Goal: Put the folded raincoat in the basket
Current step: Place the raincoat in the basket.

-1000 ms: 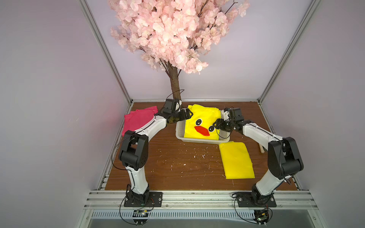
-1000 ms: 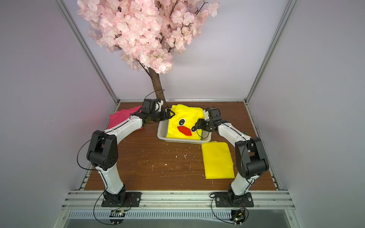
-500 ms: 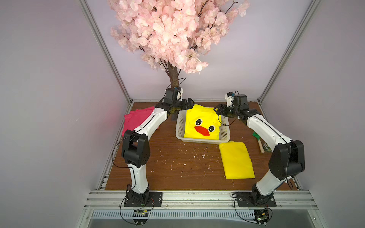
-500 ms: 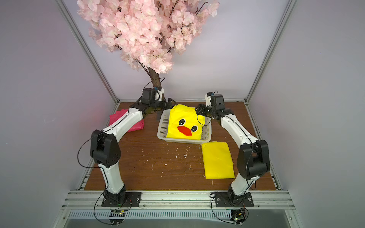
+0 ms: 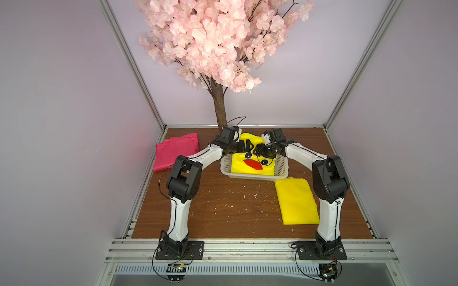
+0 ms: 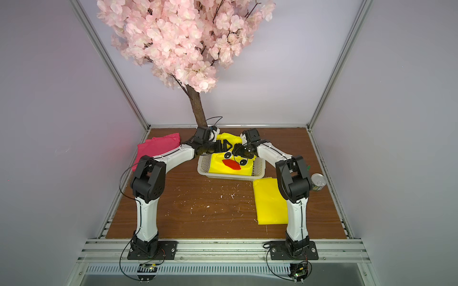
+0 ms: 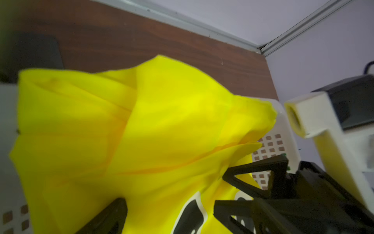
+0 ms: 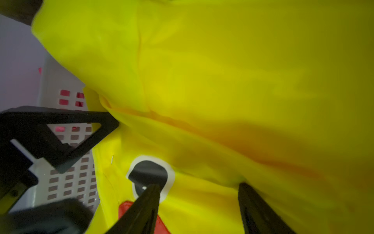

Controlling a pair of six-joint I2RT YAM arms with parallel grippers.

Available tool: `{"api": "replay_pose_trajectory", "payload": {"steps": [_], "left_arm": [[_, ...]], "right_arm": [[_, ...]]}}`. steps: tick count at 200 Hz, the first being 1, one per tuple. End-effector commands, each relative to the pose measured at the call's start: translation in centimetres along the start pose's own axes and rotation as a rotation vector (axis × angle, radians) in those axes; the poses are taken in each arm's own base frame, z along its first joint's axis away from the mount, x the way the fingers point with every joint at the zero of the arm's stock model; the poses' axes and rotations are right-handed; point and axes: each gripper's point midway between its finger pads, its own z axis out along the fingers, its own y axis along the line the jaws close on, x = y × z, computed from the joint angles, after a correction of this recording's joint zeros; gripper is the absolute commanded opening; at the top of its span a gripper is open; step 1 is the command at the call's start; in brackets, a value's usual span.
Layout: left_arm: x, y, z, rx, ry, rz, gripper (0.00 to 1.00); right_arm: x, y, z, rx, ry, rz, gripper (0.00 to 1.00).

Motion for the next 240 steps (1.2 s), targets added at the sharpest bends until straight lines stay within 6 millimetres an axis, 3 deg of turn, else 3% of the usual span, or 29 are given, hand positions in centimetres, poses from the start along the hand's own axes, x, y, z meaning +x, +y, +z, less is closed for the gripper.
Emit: {"api": "replay_pose_trajectory", "payload": {"steps": [1, 12, 44, 80, 105, 132, 135, 141, 156, 193, 216, 240], "left_arm": [[-0.2, 0.0, 0.0, 0.014, -0.036, -0.011, 1.0], [1.5, 1.3, 0.5, -0.01, -0.008, -0.036, 1.0], [3.2, 2.3, 1.3, -0.031, 0.025, -0.061, 1.0], [3.7, 2.5, 0.4, -0.048, 0.02, -0.062, 1.0], [1.8, 0.7, -1.1, -0.03, -0.024, -0.027, 1.0], [-1.5, -2.2, -3.1, 0.016, -0.078, 0.01, 1.0], [-3.0, -3.4, -3.6, 0.035, -0.107, 0.026, 1.0], [-3.9, -4.2, -4.0, 0.047, -0.123, 0.037, 1.0], [-5.4, -5.1, -4.3, 0.063, -0.141, 0.048, 1.0], [-5.5, -4.2, -1.3, 0.068, -0.11, 0.036, 1.0], [-3.4, -2.3, 0.8, 0.051, -0.057, 0.011, 1.0], [-0.6, -1.5, 0.8, 0.031, -0.018, 0.021, 1.0]], "right_arm": [[0.2, -1.0, -0.2, 0.035, -0.013, 0.024, 0.68], [0.6, -1.3, 0.0, 0.043, -0.007, 0.032, 0.68], [0.7, -1.4, 0.0, 0.049, 0.0, 0.038, 0.69], [-1.4, 0.5, -2.4, 0.015, -0.049, 0.009, 0.69], [-3.5, 2.0, -4.6, -0.006, -0.095, -0.02, 0.69], [-4.8, 3.2, -6.3, -0.019, -0.123, -0.05, 0.69], [-5.0, 3.3, -6.5, -0.02, -0.128, -0.052, 0.69], [-5.2, 3.5, -6.8, -0.022, -0.134, -0.055, 0.69], [-5.4, 3.4, -6.9, -0.015, -0.141, -0.058, 0.7], [-3.9, 1.4, -4.0, 0.037, -0.076, -0.055, 0.69], [-1.8, -0.3, -2.1, 0.073, -0.002, -0.065, 0.69], [0.4, -1.1, -1.9, 0.078, 0.041, -0.068, 0.69]]}}
